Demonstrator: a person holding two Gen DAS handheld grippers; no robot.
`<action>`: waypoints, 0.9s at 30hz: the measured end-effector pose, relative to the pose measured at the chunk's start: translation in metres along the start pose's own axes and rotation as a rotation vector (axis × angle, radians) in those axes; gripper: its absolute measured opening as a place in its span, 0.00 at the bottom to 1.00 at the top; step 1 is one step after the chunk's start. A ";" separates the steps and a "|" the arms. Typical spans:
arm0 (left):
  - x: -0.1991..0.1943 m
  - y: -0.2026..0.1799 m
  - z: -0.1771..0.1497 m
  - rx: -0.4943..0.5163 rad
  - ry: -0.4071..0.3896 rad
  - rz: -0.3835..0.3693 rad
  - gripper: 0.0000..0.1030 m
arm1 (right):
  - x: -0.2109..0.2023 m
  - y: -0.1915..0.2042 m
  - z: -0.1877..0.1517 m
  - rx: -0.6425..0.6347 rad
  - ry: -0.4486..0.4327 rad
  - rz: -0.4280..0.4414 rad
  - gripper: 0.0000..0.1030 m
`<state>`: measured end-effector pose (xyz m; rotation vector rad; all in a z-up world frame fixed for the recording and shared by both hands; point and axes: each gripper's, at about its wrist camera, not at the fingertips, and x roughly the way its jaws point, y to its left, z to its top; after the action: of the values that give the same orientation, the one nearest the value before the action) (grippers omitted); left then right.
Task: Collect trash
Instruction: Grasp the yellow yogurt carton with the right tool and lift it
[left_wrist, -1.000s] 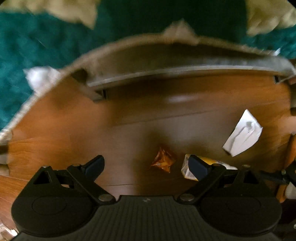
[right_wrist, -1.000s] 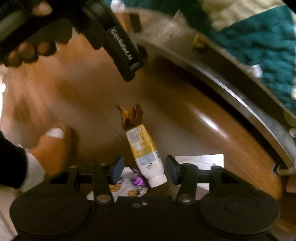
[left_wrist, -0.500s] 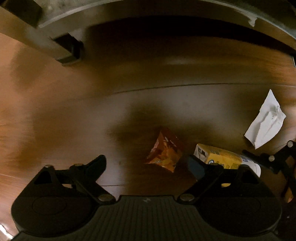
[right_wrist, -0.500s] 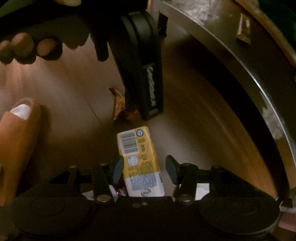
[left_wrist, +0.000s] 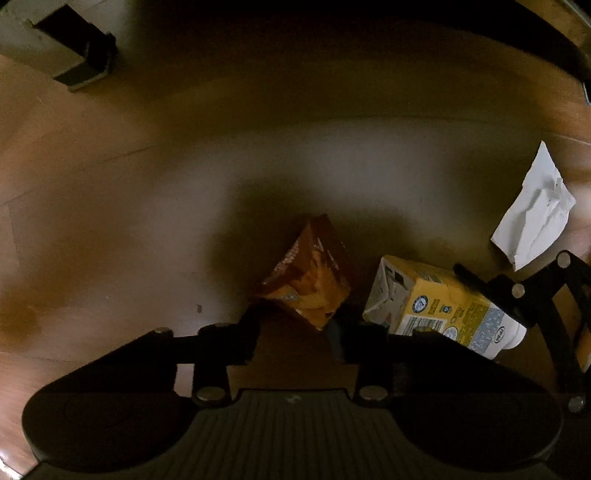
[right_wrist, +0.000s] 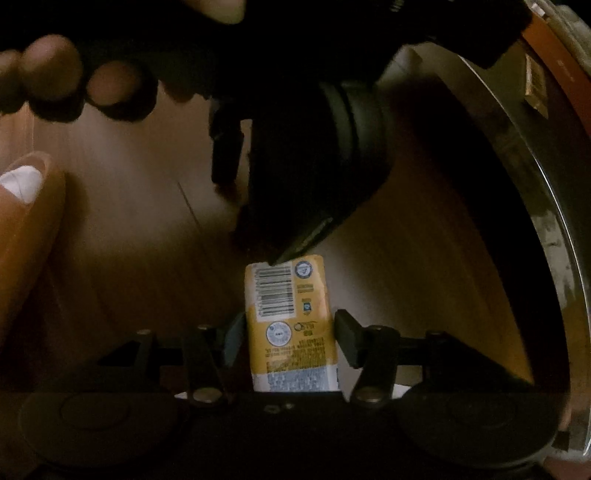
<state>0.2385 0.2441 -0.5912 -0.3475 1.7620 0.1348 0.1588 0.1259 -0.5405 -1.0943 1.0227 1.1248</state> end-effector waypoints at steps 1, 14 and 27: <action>0.000 0.000 0.000 -0.001 -0.003 0.001 0.35 | 0.002 0.002 0.002 0.003 0.004 0.000 0.52; -0.025 0.000 -0.017 0.012 -0.081 -0.045 0.08 | -0.031 -0.035 0.004 0.131 -0.044 0.032 0.48; -0.087 0.003 -0.024 0.074 -0.168 -0.096 0.04 | -0.112 -0.089 -0.020 0.404 -0.088 0.020 0.48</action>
<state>0.2313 0.2542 -0.5022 -0.3561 1.5769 0.0293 0.2292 0.0807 -0.4223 -0.7074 1.1329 0.9207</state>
